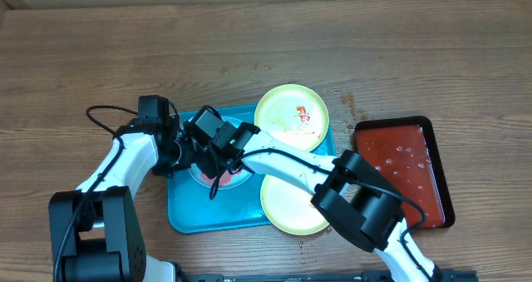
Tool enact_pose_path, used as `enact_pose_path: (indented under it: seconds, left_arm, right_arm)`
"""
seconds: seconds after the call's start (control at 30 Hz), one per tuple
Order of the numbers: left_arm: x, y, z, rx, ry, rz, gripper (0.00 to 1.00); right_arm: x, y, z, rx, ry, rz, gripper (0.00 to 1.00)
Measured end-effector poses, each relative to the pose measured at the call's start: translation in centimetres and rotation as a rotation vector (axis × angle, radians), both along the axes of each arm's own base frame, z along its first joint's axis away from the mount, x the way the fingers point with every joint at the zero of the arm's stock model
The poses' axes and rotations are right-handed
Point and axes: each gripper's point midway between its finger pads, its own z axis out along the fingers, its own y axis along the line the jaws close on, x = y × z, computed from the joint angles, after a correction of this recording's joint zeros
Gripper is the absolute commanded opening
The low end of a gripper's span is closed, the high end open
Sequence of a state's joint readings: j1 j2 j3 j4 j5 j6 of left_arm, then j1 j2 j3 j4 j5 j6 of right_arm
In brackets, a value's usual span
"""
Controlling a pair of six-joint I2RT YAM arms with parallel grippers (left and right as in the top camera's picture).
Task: Clean dirty plates on tray and stack at the side
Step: 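Scrub the white plate with the sponge while left gripper holds it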
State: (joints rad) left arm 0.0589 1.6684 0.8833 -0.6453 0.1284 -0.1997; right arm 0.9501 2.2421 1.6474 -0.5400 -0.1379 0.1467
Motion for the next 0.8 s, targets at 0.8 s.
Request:
enact_pose_path:
  seconds: [0.8]
  left_arm:
    - [0.3, -0.1, 0.1, -0.003, -0.009, -0.003, 0.04]
  right_arm:
    - [9.9, -7.4, -0.6, -0.032, -0.017, -0.425, 0.04]
